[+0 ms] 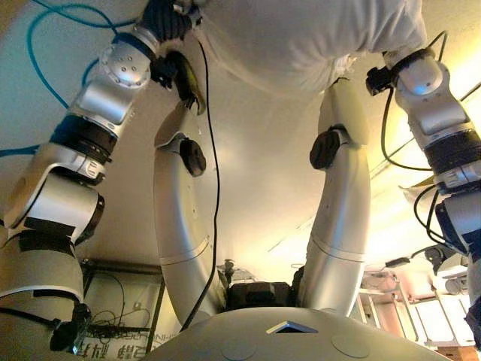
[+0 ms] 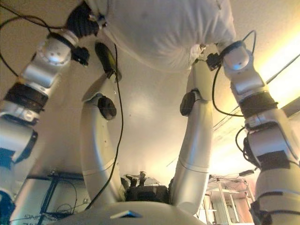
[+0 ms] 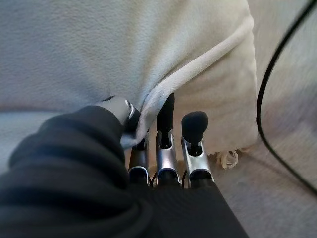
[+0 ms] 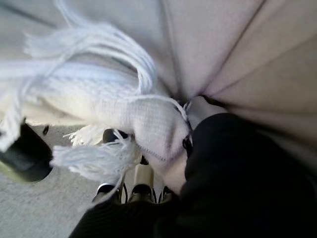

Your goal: Pick up the cushion and take it to the sofa

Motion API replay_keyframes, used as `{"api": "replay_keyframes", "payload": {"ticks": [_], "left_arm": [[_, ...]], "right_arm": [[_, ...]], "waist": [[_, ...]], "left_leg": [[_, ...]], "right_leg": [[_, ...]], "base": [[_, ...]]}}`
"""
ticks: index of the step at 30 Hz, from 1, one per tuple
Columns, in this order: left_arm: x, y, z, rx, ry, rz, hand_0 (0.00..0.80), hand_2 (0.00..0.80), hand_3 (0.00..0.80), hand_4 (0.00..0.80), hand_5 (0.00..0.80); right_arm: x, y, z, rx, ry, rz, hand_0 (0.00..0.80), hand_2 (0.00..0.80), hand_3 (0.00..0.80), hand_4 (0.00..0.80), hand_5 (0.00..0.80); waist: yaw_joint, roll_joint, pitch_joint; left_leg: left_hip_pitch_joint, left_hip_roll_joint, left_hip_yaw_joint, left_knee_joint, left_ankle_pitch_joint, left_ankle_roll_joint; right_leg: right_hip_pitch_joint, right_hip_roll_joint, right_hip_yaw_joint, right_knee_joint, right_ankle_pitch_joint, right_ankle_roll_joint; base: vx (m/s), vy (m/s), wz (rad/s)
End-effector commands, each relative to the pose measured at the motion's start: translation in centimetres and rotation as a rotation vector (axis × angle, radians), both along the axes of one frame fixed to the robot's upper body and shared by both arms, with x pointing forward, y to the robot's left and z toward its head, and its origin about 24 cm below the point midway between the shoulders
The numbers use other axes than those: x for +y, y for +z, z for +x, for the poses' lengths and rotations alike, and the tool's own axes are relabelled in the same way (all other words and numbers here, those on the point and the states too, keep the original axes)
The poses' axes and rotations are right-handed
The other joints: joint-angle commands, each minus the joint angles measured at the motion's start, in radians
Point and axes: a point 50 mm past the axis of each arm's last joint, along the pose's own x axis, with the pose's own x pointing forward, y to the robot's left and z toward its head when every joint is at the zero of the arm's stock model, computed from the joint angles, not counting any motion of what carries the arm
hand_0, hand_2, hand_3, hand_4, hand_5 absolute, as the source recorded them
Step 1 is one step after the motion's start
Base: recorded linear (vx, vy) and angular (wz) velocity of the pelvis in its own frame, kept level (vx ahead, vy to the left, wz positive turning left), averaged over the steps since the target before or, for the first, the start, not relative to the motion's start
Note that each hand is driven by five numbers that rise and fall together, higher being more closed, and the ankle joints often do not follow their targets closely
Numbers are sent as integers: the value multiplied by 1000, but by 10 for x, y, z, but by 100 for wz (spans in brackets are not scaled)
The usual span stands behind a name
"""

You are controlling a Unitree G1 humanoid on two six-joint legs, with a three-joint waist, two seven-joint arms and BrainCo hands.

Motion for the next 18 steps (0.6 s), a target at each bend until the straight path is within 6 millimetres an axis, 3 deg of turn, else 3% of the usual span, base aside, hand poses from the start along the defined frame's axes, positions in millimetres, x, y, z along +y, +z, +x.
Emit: {"api": "replay_keyframes", "payload": {"ticks": [1,7,14,15,18], "left_arm": [[-98,-9,-43,-37,-485,-147,800,800,800,800,800],[-89,-41,-49,20,-389,-384,800,800,800,800,800],[-70,-82,-72,148,-359,-551,800,800,800,800,800],[-67,-87,-77,74,-297,-423,800,800,800,800,800],[-11,-113,-107,72,-336,-465,800,800,800,800,800]], "right_arm": [[67,23,-19,-186,305,107,800,800,800,800,800],[67,-19,-31,-135,288,197,800,800,800,800,800],[51,-68,-63,-52,227,288,800,800,800,800,800],[45,-75,-68,-36,209,292,800,800,800,800,800],[8,-101,-93,-10,124,289,800,800,800,800,800]], "waist": [[26,0,-13],[37,-24,-13],[43,-48,-13],[44,-49,-31],[61,-31,-95]], "left_leg": [[138,86,-95,-192,91,-67],[447,100,-27,-341,139,-79],[878,96,21,-470,122,-63],[922,97,25,-481,116,-58],[1047,104,46,-521,102,-47]], "right_leg": [[166,-113,50,-59,-77,140],[479,-116,-39,-142,-81,148],[890,-114,-100,-227,-115,163],[930,-115,-105,-229,-124,166],[1052,-127,-140,-258,-137,170]], "base": [[0,-27,-14],[8,-52,-16],[30,-48,-7],[0,0,0],[51,11,1]]}}
